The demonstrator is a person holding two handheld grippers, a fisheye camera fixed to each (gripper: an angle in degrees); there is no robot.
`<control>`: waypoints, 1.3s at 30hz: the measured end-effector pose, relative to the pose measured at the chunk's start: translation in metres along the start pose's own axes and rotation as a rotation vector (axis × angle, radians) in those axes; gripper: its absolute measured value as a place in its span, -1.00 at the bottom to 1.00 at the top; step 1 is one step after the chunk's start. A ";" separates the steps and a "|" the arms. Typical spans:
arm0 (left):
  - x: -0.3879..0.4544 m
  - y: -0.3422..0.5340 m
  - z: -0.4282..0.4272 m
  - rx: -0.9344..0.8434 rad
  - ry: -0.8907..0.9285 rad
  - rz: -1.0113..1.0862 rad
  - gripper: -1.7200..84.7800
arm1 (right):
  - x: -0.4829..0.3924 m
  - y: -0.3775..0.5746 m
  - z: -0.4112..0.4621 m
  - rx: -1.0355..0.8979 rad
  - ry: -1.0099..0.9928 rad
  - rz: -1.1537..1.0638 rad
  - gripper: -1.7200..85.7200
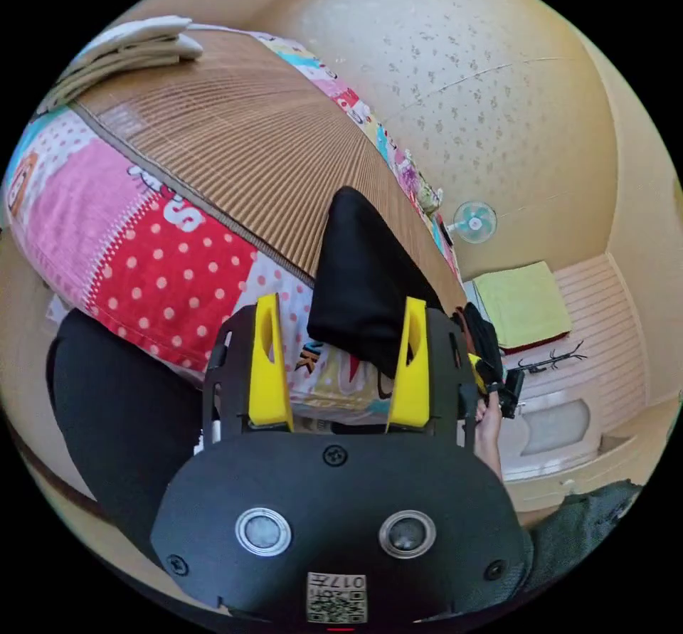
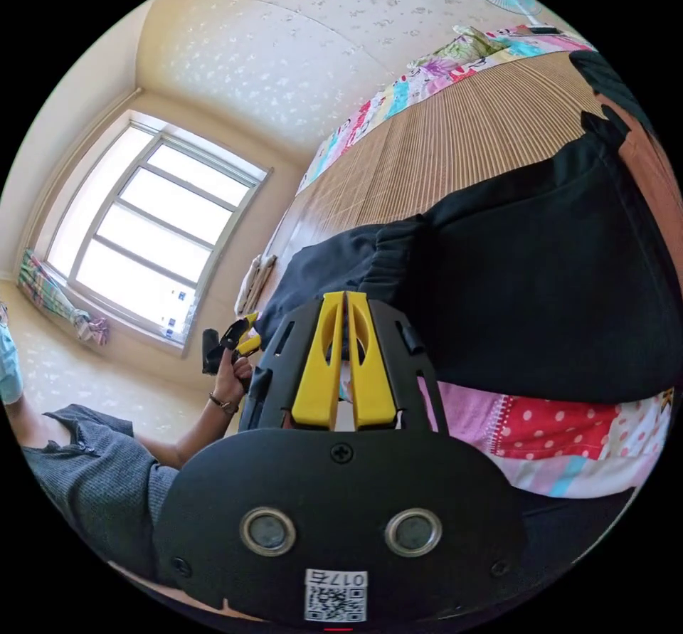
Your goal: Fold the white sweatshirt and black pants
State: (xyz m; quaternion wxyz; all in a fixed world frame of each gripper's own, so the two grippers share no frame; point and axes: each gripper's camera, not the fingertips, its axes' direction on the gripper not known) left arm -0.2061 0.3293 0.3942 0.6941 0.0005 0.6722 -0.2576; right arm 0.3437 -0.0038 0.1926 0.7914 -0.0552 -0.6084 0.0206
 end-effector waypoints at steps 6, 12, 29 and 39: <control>-0.016 -0.001 0.004 -0.074 0.521 0.021 -0.78 | -0.001 -0.010 0.008 -0.030 0.210 -0.007 -0.95; 0.075 -0.013 -0.054 -0.015 0.674 0.395 -0.81 | -0.003 -0.033 0.036 -0.194 0.093 -0.031 -0.95; 0.224 0.013 0.087 -0.227 0.255 0.639 -0.73 | 0.148 -0.035 -0.126 -0.327 -0.273 0.266 -0.95; 0.086 0.036 0.077 -0.225 0.037 0.156 -0.42 | 0.226 -0.028 -0.242 -0.143 -0.588 0.333 -0.84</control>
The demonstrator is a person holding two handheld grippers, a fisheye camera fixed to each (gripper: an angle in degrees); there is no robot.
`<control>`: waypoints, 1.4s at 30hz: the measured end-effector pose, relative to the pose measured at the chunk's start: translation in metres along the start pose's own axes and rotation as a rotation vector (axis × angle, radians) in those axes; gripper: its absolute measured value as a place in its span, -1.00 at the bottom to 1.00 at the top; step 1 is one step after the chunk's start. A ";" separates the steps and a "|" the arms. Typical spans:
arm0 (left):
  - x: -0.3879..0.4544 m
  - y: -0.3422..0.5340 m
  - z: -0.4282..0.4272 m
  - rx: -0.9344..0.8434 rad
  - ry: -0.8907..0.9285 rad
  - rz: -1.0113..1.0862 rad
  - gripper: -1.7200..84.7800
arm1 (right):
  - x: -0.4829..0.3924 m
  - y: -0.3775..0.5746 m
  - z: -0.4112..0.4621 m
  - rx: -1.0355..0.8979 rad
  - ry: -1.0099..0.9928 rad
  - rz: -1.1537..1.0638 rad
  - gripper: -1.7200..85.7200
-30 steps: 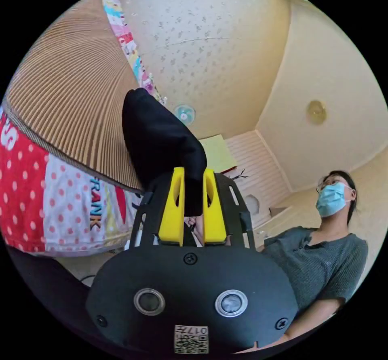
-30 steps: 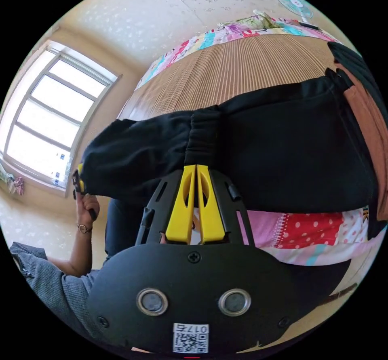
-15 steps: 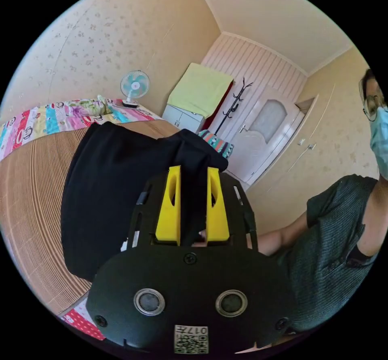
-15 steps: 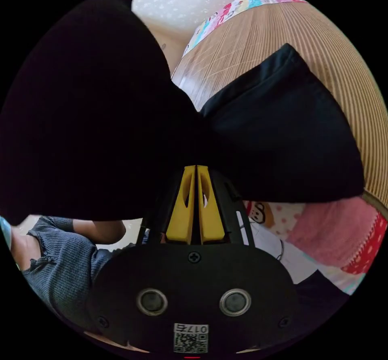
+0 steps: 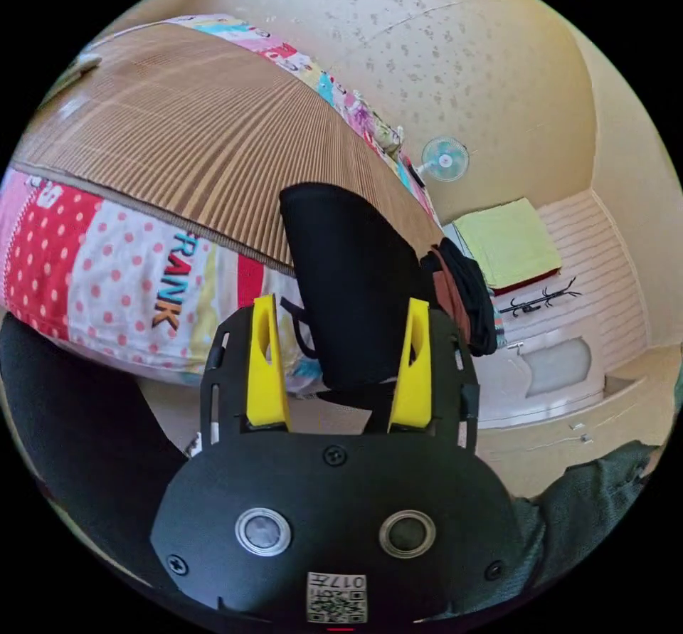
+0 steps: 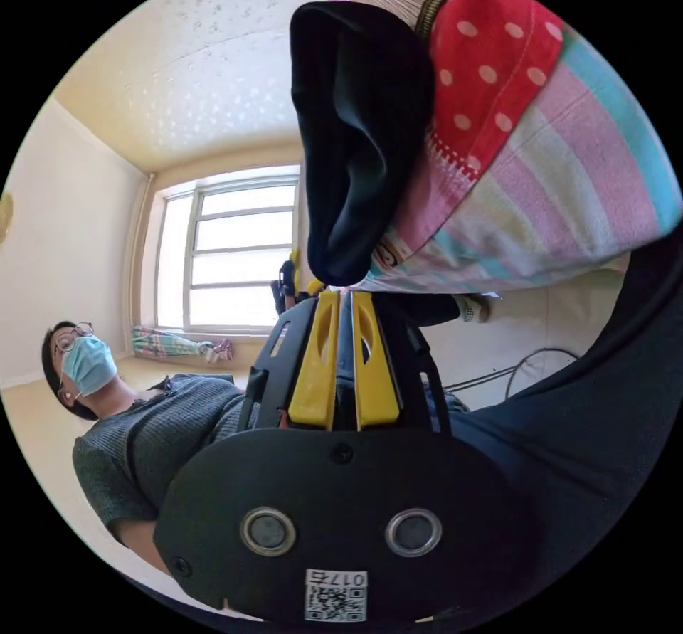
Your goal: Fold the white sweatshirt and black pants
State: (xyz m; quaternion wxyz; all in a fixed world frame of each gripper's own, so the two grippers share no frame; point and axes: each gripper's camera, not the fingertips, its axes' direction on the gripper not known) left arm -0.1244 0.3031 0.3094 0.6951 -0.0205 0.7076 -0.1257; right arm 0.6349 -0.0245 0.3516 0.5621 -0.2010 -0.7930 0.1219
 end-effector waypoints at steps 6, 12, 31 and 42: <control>-0.017 -0.014 0.031 -0.162 0.260 -0.162 -0.70 | -0.002 -0.040 -0.029 0.010 -0.104 0.052 -0.55; -0.011 -0.022 0.020 -0.260 0.628 -0.315 -0.78 | 0.008 -0.075 -0.040 0.043 -0.335 0.089 -0.36; 0.097 -0.010 -0.178 0.083 0.143 0.250 -0.80 | -0.068 -0.169 0.077 -0.284 -0.266 -0.115 -0.50; 0.048 -0.088 -0.413 0.621 -0.134 0.227 -0.79 | -0.184 -0.269 0.514 -0.772 -0.295 -0.384 -0.59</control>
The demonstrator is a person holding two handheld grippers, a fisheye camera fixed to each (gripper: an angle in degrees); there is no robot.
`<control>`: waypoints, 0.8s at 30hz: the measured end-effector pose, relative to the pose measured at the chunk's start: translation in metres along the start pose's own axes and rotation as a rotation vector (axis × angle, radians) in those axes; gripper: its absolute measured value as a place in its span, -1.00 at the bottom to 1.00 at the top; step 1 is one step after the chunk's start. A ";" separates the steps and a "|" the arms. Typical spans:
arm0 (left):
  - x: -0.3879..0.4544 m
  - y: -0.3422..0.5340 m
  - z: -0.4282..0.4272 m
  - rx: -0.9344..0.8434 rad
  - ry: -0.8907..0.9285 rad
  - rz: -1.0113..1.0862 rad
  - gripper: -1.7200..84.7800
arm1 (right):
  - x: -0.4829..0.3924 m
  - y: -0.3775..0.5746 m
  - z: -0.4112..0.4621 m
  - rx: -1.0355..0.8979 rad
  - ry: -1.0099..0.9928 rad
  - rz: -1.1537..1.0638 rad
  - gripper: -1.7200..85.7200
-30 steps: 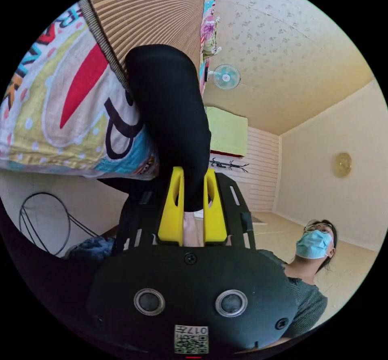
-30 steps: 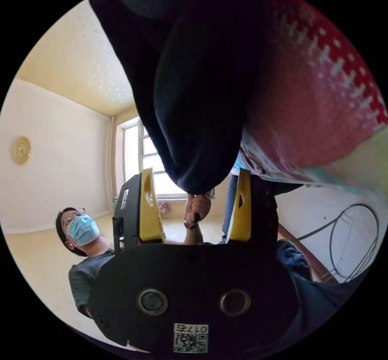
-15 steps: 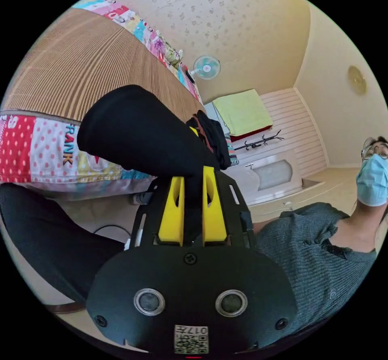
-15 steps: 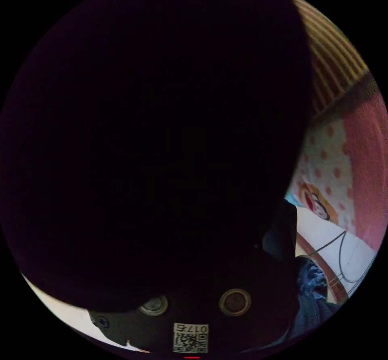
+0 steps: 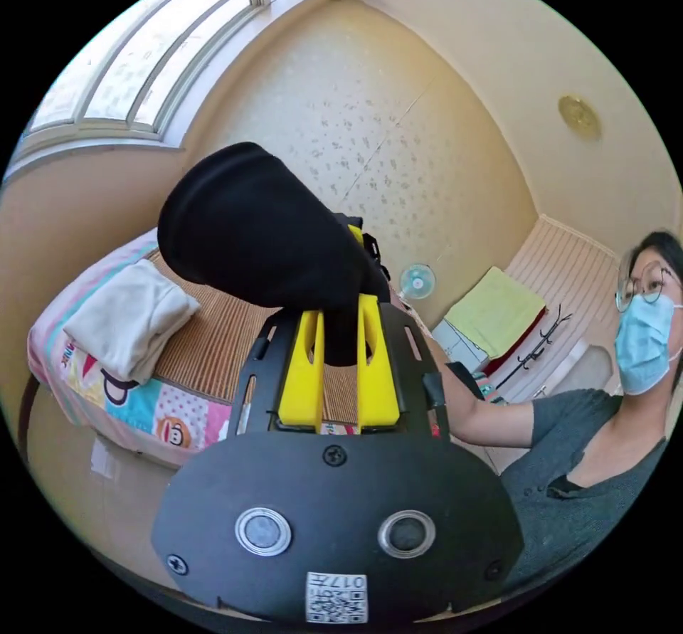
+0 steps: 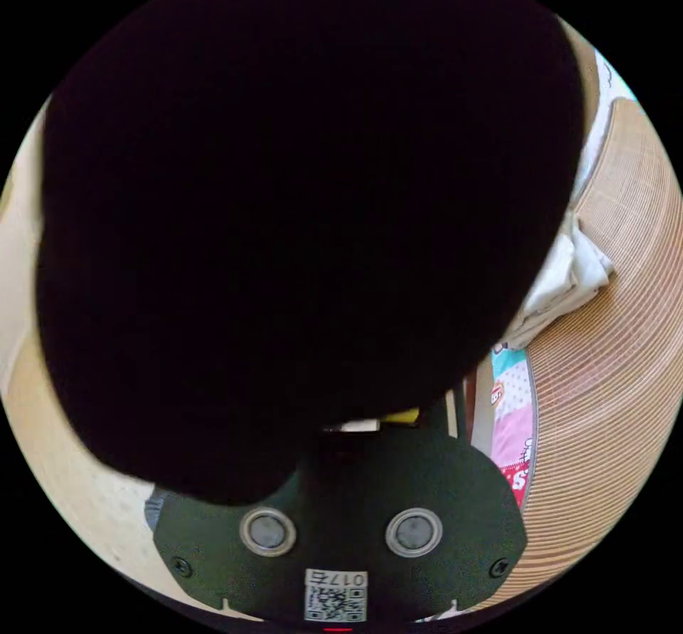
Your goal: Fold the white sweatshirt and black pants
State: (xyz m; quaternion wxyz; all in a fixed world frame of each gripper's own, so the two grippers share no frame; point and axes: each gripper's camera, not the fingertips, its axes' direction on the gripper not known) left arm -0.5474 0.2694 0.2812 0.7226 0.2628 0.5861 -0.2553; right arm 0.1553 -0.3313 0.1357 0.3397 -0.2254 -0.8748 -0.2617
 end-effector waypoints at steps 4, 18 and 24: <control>-0.149 -0.001 0.020 -0.046 -0.252 -0.363 -0.78 | 0.129 0.056 0.024 0.043 0.155 0.217 -0.76; -0.127 0.166 0.090 -0.327 -0.082 -0.444 -0.81 | 0.232 0.552 -0.096 0.399 0.408 0.429 -0.95; -0.070 0.199 0.150 -0.382 0.284 -0.435 -0.86 | 0.122 0.631 -0.103 0.895 1.005 0.297 -0.91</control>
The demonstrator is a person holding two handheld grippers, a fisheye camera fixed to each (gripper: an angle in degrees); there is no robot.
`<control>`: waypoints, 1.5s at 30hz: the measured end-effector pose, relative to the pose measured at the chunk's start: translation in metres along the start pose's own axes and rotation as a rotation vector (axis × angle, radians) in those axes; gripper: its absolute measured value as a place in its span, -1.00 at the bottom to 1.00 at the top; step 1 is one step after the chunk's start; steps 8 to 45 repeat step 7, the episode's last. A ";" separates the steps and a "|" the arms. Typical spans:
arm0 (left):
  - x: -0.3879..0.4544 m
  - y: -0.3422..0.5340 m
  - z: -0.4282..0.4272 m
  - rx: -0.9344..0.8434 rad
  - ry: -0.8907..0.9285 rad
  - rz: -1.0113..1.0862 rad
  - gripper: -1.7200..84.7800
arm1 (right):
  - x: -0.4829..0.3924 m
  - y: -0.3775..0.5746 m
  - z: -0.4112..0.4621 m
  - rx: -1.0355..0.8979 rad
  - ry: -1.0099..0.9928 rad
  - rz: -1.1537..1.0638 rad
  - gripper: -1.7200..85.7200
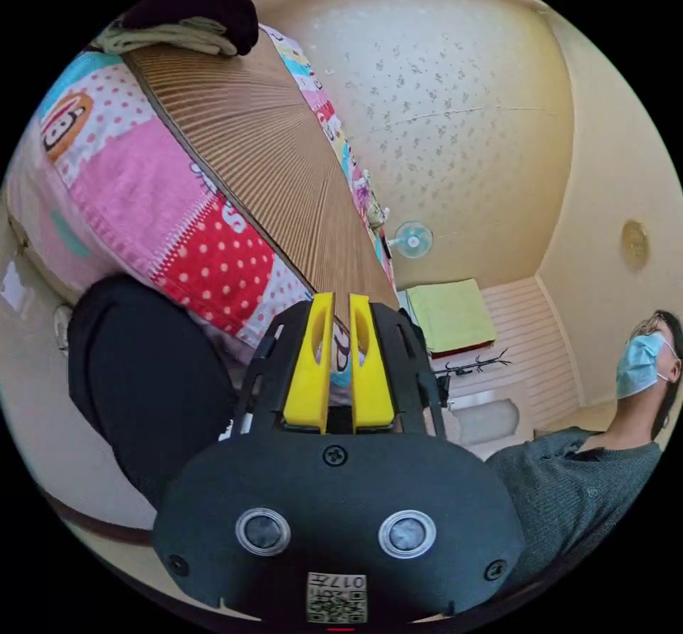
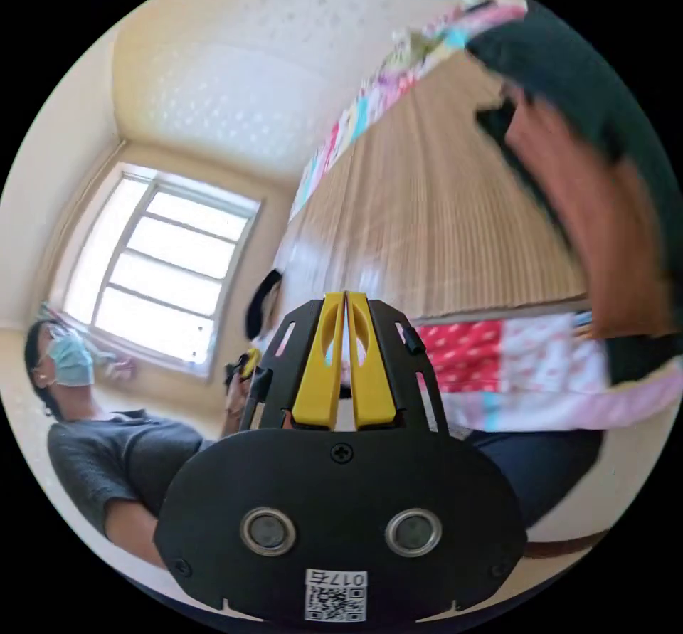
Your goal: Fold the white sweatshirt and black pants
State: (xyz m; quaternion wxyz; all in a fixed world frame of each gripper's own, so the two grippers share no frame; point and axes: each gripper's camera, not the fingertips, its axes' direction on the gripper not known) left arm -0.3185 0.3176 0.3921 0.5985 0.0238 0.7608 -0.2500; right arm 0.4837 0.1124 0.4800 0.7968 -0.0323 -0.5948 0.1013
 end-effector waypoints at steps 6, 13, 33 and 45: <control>0.044 -0.004 0.081 -0.332 0.012 0.113 -0.86 | -0.075 0.073 -0.012 0.460 0.568 -0.113 -0.65; 0.051 -0.002 0.085 -0.333 0.019 0.124 -0.86 | -0.078 0.084 0.002 0.489 0.629 -0.116 -0.63; 0.051 -0.002 0.085 -0.333 0.019 0.124 -0.86 | -0.078 0.084 0.002 0.489 0.629 -0.116 -0.63; 0.051 -0.002 0.085 -0.333 0.019 0.124 -0.86 | -0.078 0.084 0.002 0.489 0.629 -0.116 -0.63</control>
